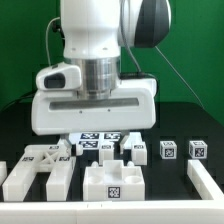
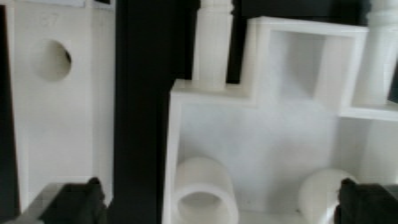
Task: Assemble chair
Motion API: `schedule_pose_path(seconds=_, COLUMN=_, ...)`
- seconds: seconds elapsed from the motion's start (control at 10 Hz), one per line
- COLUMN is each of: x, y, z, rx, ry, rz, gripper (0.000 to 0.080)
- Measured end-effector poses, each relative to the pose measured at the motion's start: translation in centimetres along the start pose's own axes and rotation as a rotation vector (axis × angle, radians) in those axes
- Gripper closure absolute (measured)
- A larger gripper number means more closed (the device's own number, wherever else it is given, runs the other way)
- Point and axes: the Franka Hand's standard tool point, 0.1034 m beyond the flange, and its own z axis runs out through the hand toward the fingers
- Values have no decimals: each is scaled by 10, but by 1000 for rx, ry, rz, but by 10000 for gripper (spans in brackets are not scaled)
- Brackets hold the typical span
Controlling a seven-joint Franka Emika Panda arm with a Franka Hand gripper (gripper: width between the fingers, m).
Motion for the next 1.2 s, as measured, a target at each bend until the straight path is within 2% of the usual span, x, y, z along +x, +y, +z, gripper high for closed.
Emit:
schedule_pose_path(seconds=0.4, x=6, y=-4, z=24, rx=9, ry=-4, rz=14, gripper=150)
schedule_pose_path(seconds=0.6, x=7, y=-7, z=33, rx=5, ry=11, rz=8, gripper=150)
schedule_pose_path(seconds=0.7, x=7, y=-7, z=33, rx=5, ry=11, rz=7, gripper=272)
schedule_pose_path(seconds=0.8, x=7, y=-7, z=33, rx=5, ry=10, rz=7, gripper=272)
schedule_pose_path(seconds=1.0, x=7, y=-7, z=33, rx=5, ry=10, rz=7, gripper=547)
schedule_pose_path(seconds=1.1, x=7, y=-7, z=33, rx=5, ry=10, rz=7, gripper=547)
schedule_pose_path(seconds=1.2, x=7, y=-7, z=33, rx=5, ry=10, rz=6, gripper=720)
